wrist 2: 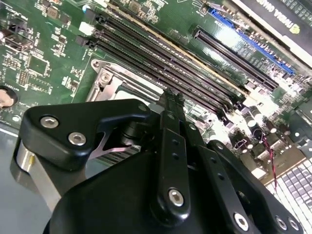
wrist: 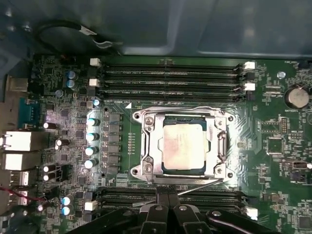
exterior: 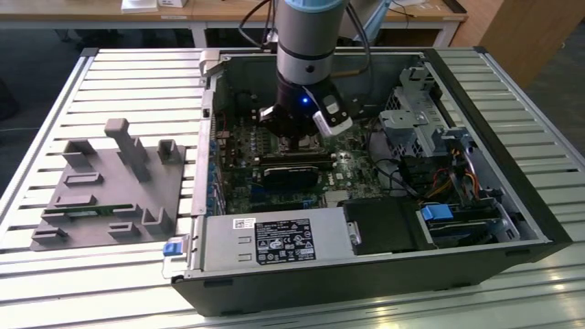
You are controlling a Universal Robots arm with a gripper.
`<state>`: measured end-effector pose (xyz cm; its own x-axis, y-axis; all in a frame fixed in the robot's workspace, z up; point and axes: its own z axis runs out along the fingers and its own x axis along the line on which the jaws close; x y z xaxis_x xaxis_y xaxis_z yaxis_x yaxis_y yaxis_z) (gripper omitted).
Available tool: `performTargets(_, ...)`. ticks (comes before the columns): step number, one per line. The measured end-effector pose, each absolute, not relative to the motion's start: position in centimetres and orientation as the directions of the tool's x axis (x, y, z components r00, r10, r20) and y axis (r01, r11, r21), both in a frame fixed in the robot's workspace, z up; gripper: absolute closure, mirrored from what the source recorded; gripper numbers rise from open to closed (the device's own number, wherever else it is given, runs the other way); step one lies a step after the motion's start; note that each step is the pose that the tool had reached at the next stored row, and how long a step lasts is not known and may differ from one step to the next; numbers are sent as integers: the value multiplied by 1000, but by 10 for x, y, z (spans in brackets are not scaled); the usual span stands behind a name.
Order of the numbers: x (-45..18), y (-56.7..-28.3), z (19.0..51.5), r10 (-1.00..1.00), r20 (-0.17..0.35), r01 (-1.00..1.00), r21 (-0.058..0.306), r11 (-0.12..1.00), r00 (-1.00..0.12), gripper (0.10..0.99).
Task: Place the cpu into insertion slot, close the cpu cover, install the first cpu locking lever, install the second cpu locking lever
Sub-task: 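Install the second cpu locking lever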
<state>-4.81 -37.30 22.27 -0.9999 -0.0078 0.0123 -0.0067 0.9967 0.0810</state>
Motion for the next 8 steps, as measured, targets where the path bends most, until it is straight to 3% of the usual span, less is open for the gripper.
performTargets(3,-50,-373,221,-8,12,-7,83,997,-1000,980)
performTargets(8,-53,-379,221,-8,12,-7,116,993,-1000,980)
